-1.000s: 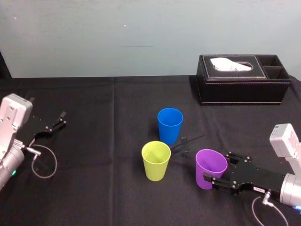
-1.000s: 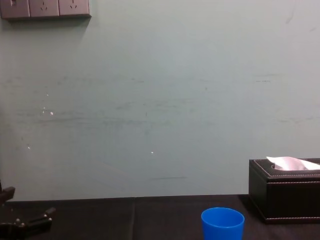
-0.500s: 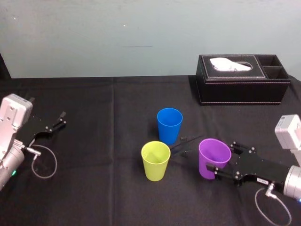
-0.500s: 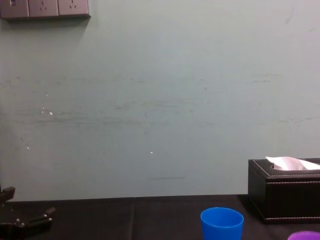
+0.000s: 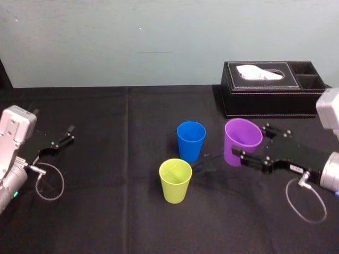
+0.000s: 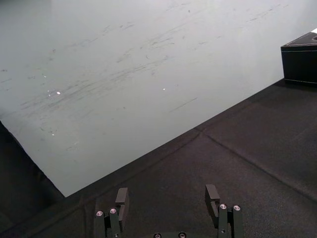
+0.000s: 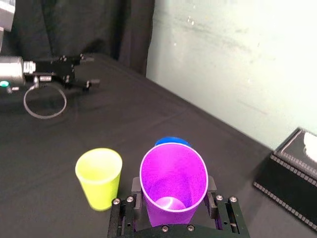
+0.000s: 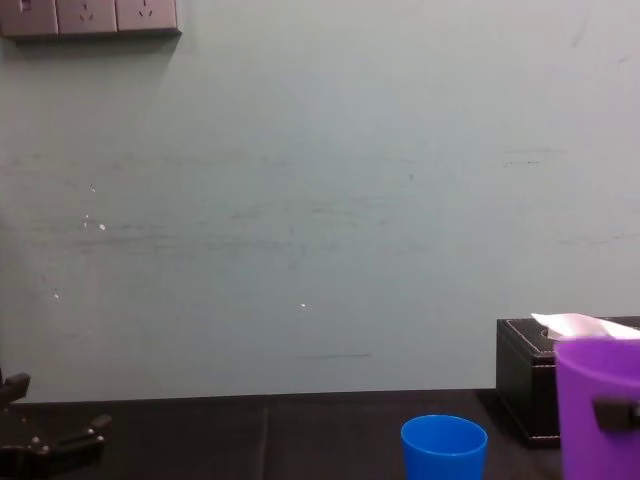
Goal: Stack the three plastic cups sequentially using one hand.
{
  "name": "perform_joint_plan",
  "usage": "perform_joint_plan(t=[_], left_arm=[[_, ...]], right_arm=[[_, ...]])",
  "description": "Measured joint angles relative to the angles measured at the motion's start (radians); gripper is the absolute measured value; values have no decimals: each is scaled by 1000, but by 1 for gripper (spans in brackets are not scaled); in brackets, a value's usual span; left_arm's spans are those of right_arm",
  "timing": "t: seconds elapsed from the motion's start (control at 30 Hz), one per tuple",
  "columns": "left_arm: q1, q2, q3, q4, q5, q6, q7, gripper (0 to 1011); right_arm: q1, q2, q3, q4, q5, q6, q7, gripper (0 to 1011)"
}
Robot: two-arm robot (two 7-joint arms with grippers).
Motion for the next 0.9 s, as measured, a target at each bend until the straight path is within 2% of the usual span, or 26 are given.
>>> perform_joint_plan(t=[0.23,0.47,0.9], left_arm=[[0,0,0,0,0,0,0,1010],[0,0,0,0,0,0,0,1010],[0,0,0,0,0,0,0,1010]], right_arm=[[67,-23,-22,-8,-5,43,-12,736],[160,-67,-72,25,-15,96,-20,736],[262,-119,-143,84,-50,137,-27,736]])
